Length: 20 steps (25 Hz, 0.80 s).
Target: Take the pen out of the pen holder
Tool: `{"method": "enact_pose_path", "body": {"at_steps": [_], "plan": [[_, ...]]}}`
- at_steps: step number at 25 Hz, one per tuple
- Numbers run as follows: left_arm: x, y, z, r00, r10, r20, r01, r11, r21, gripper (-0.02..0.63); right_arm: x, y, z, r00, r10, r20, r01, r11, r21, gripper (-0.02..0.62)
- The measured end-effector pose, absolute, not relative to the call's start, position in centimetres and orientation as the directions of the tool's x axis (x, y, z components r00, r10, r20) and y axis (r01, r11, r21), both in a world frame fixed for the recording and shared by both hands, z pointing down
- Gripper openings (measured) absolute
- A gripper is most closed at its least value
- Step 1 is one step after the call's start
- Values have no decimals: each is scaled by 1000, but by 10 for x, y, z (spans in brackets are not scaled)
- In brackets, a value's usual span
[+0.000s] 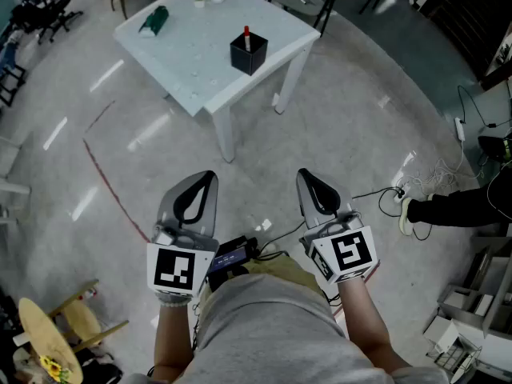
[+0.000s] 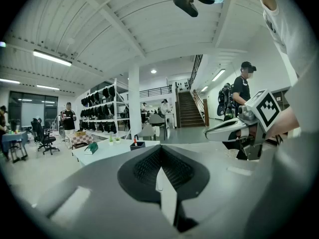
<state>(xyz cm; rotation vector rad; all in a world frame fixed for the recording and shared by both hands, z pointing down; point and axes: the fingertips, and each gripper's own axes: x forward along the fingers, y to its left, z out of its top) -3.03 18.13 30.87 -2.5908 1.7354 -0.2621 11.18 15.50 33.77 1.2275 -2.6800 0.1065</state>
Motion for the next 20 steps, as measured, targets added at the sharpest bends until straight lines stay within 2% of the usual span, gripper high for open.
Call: {"method": "enact_pose_path", "body": {"at_steps": [15, 20], "plan": [[-31, 180, 310, 371, -919, 133, -917, -385, -101, 11, 111, 154, 338, -635, -743, 210, -757, 653, 23, 0], [-32, 180, 310, 371, -920, 129, -918, -384, -95, 10, 112, 153, 340, -627, -751, 208, -771, 637, -25, 0]]}}
